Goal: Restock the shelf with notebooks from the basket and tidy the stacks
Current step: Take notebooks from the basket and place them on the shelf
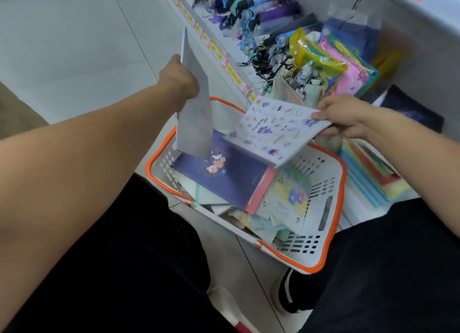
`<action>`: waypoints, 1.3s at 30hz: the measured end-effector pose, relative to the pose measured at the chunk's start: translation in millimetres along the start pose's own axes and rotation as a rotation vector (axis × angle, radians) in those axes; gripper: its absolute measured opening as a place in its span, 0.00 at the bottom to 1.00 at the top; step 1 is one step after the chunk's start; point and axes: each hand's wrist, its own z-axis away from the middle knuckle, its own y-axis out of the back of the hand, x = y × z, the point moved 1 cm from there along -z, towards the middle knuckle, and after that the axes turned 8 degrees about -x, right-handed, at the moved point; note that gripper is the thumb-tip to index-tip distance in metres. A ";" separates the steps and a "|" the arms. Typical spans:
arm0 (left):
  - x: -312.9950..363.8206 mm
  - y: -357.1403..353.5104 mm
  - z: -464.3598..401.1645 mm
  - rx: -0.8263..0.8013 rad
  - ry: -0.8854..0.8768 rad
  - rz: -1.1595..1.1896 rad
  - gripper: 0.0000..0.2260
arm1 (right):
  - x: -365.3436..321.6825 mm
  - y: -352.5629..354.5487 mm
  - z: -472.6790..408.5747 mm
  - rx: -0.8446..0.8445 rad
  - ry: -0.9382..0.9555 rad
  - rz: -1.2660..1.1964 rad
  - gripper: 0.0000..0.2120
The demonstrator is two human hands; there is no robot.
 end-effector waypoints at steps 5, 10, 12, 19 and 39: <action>21.8 0.1 12.8 -0.183 0.096 0.451 0.20 | -14.4 7.5 21.8 -0.136 0.014 -0.656 0.05; 63.5 -16.2 34.4 -0.395 0.166 0.910 0.17 | -33.6 -23.5 24.1 0.068 0.184 -0.373 0.06; 80.4 -16.8 36.9 -0.504 0.142 1.005 0.30 | -40.7 -16.4 33.1 0.145 0.271 -0.280 0.06; 168.6 3.1 38.1 -0.708 -0.053 0.823 0.14 | -75.3 45.8 93.7 -0.187 0.421 -0.755 0.21; 384.2 -112.0 -98.1 -0.323 -0.579 -0.095 0.16 | -196.9 242.1 -68.9 0.462 0.340 -1.035 0.21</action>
